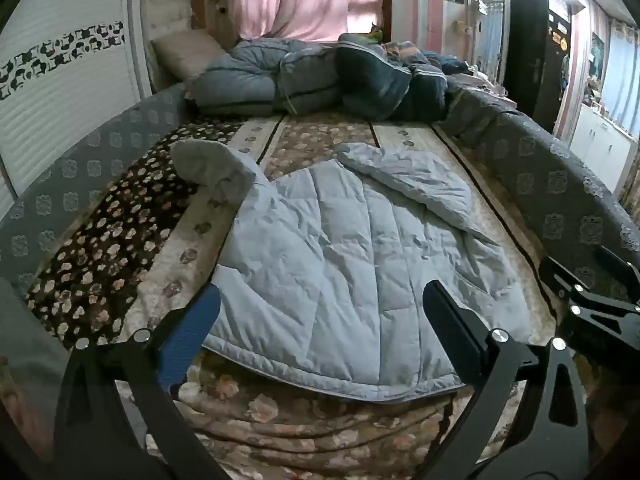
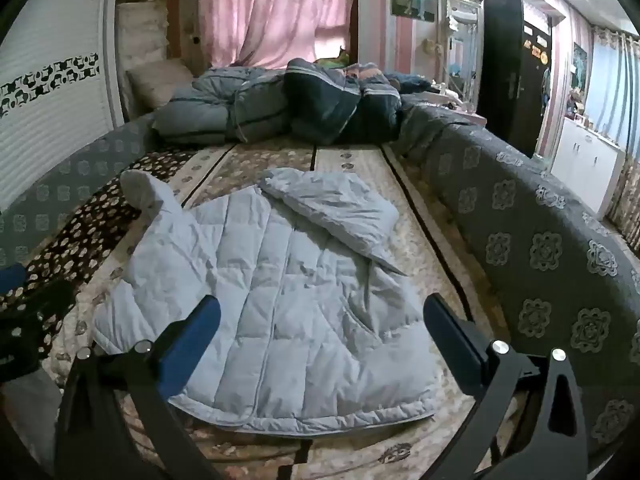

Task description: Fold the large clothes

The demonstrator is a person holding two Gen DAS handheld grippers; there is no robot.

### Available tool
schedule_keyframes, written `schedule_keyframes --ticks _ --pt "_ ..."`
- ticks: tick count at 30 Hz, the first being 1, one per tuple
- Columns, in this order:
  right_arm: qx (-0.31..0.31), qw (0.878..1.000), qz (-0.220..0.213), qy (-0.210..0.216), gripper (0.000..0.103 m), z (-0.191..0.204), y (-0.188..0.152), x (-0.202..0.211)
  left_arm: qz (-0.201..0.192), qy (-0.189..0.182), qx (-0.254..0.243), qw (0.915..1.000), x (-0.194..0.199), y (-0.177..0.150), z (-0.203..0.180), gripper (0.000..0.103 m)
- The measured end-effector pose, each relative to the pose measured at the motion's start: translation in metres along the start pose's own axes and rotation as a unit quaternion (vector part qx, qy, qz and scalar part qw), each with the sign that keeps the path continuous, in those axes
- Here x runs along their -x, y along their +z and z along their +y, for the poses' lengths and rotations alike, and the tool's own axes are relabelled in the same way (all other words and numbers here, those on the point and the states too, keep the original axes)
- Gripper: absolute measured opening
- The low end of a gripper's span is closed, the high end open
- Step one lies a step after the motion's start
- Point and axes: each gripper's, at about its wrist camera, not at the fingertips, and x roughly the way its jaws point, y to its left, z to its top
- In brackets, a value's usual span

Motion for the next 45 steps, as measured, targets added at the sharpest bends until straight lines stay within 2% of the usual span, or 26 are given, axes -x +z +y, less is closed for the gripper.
schedule_keyframes --ticks 3,4,7,11,17,45 --pt "0.007 1.0 -0.001 -0.006 0.101 0.002 -0.002 0.003 0.003 -0.005 0.004 1.0 0.0 -0.001 0.0 0.1" --pt "0.001 1.0 0.015 0.007 0.101 -0.001 -0.001 -0.003 0.004 -0.006 0.005 1.0 0.0 -0.001 0.0 0.1" --pt "0.0 1.0 0.012 0.008 0.101 -0.001 -0.002 -0.002 0.021 -0.01 0.018 0.9996 -0.012 0.004 0.014 0.1" --pt "-0.003 1.0 0.007 0.008 0.101 0.0 -0.001 -0.001 0.009 -0.005 0.02 0.9998 -0.006 -0.001 0.02 0.1" --pt "-0.012 1.0 0.011 0.011 0.101 -0.005 0.0 -0.001 0.007 0.006 0.007 0.9999 -0.004 0.001 0.005 0.1" --pt "-0.01 1.0 -0.009 0.008 0.101 -0.006 0.0 0.001 -0.008 0.0 0.012 0.9999 -0.004 0.001 0.011 0.1"
